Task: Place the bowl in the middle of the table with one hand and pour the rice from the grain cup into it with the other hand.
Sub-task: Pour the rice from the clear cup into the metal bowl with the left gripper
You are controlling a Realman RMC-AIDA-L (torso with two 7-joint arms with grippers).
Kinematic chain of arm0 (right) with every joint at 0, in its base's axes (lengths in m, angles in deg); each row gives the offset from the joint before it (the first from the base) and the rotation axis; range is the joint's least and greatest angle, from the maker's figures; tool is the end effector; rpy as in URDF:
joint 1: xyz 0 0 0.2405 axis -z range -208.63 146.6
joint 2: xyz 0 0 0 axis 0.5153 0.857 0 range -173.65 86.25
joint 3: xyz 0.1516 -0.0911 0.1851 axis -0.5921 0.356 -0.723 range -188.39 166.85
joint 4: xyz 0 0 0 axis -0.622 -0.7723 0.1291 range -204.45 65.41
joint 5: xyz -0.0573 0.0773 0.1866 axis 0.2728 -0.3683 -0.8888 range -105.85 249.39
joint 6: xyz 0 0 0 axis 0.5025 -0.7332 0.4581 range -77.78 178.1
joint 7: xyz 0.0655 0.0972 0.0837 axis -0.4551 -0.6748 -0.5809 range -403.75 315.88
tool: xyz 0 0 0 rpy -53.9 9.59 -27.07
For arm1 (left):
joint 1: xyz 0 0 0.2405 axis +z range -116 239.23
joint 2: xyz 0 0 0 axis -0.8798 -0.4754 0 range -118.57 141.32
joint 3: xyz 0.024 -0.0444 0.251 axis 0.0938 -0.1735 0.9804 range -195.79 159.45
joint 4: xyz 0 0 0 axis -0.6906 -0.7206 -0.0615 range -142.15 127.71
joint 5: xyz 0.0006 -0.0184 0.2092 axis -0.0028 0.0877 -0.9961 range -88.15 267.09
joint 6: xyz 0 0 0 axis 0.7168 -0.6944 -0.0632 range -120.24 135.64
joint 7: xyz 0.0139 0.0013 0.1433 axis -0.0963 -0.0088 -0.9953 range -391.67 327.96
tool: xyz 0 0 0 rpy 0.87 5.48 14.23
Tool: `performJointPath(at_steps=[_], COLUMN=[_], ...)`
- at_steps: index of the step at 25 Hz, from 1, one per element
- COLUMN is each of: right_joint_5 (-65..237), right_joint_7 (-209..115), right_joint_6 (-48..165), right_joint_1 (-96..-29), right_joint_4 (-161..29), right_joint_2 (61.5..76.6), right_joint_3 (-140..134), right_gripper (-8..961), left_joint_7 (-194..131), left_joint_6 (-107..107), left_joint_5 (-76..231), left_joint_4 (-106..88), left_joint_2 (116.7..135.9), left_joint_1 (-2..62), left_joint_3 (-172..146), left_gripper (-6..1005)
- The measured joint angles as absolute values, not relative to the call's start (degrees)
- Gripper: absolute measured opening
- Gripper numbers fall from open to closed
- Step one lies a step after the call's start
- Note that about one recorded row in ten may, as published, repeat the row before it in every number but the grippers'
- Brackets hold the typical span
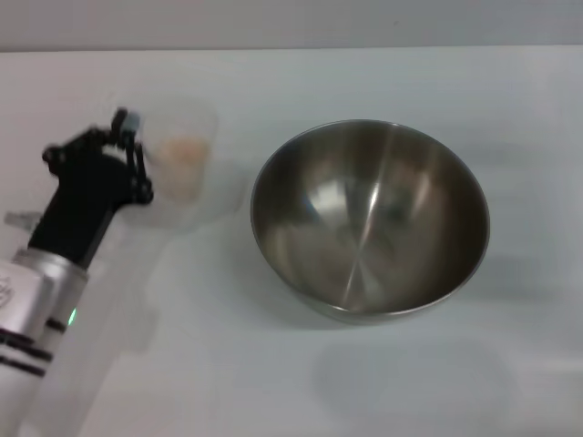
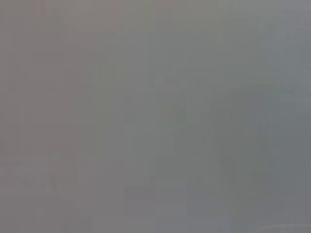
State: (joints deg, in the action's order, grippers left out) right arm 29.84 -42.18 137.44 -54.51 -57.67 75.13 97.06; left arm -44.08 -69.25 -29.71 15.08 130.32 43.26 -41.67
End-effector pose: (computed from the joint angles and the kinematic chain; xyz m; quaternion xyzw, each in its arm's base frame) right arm 0.3103 0.3220 0.0655 -0.5362 0.0859 0.3682 0.7547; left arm -0.2795 0.2764 -0.0613 -0.7478 -0.1001 -0.3134 0.5767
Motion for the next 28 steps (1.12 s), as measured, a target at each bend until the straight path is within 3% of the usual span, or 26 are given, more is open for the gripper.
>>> performJointPath(at_steps=[13,28], right_joint_5=[29.66,29.85], right_joint_7=[-41.74,-41.58], right_joint_6=[138.51,138.51], right_joint_1=[-54.67,-54.71], right_joint_4=[-57.65,-58.77], right_joint_2=[74.93,74.70], right_joint_3=[97.03,96.97], right_gripper=[487,487], left_joint_7=[-95.86,-137.61], left_joint_6=[-72.59,-69.27], left_joint_5=[-40.92,-50.50], left_joint_4=[18.90,20.12], left_joint_2=[130.55,130.56], left_joint_1=[32.29,32.69], left_joint_3=[-39.56,-39.54], left_gripper=[31,38])
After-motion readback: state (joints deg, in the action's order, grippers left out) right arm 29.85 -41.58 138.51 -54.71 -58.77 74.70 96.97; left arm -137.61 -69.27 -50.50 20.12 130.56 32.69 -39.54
